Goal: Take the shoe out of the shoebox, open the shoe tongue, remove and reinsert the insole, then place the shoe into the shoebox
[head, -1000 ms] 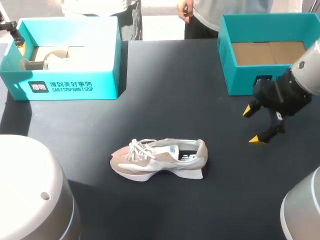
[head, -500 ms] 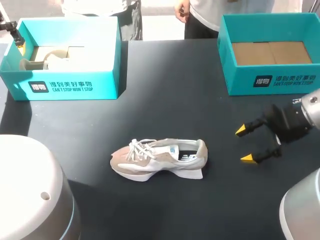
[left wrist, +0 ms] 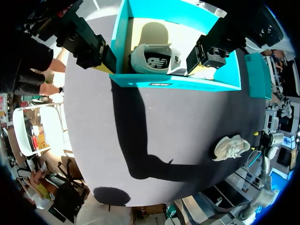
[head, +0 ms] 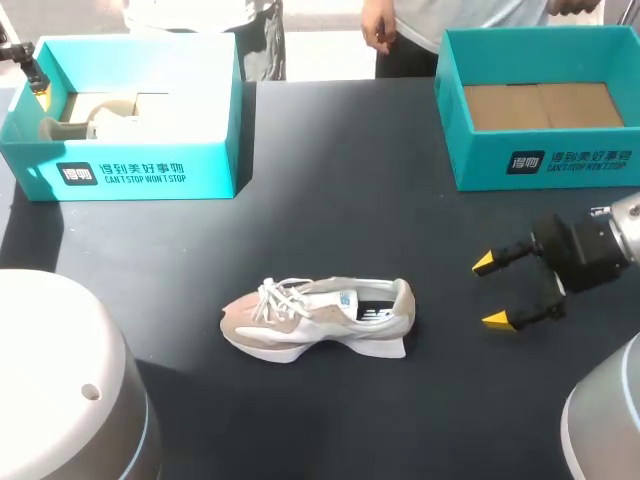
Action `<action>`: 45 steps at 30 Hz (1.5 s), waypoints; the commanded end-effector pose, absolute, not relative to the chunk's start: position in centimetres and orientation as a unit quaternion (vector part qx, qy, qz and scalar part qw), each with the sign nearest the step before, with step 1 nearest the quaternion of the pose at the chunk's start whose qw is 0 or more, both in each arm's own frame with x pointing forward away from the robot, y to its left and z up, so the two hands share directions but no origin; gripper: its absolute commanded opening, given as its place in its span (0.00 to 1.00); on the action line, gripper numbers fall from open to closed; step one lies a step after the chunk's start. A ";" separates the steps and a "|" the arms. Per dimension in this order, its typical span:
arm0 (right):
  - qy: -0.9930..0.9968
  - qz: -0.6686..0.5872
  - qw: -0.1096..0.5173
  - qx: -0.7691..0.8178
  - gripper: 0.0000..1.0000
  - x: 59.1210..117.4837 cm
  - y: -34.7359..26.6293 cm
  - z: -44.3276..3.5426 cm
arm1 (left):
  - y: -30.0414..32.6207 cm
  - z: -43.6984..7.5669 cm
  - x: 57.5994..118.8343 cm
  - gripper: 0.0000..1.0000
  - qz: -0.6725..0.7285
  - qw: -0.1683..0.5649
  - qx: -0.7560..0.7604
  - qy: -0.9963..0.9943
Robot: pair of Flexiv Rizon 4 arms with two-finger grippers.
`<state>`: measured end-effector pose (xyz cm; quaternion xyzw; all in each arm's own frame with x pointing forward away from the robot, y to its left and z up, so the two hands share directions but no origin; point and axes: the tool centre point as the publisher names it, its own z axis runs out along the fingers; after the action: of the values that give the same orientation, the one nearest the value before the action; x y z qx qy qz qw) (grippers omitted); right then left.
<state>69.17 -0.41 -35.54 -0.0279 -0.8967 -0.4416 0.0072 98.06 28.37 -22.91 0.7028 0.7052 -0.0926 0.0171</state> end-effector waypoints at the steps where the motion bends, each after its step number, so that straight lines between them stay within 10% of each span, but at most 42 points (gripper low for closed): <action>1: -0.893 -0.449 0.004 -0.033 1.00 69.3 1.8 -36.6 | 28.4 -22.9 98.0 1.00 -0.091 0.017 0.703 0.705; 45: -0.883 -0.467 0.016 -0.038 1.00 68.2 10.3 -40.7 | 28.4 -22.9 98.0 1.00 -0.091 0.017 0.703 0.705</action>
<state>68.00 9.97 -40.58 -0.0358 -0.8814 -0.4708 0.0166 98.06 28.37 -22.91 0.7028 0.7052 -0.0926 0.0171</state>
